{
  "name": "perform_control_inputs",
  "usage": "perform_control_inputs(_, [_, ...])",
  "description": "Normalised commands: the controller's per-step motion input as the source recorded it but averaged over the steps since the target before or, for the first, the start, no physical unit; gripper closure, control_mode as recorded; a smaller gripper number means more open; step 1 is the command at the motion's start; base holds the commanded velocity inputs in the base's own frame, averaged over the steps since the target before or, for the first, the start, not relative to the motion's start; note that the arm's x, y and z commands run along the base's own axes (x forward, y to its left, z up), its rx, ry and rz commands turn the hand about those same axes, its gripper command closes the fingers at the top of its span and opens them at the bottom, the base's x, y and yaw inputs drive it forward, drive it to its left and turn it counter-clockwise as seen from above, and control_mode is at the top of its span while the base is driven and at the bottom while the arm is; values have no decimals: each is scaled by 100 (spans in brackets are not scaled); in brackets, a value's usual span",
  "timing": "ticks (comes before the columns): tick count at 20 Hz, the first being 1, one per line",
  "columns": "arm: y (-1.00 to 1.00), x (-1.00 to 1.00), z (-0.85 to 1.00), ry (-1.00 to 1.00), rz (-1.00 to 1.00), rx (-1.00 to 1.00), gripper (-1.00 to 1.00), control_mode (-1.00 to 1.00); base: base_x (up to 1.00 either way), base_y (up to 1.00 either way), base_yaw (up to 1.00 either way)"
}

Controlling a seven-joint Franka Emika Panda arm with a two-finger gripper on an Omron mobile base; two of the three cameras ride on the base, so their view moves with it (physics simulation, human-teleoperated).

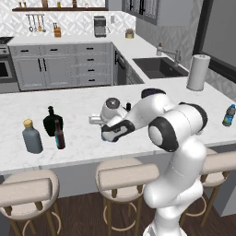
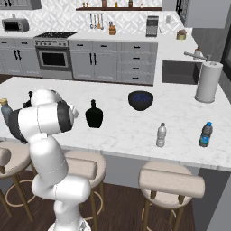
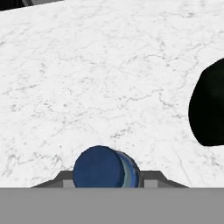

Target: Move the plastic bottles in the middle to the plastics group, and the glass bottles in the middle to the glass group.

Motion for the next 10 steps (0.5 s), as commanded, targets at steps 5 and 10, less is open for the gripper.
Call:
perform_control_inputs(5, [-50, -52, 42, 12, 0, 0, 100, -100, 0, 0, 0])
perform_control_inputs(10, [-71, -59, 36, 3, 3, 0, 100, -100, 0, 0, 0])
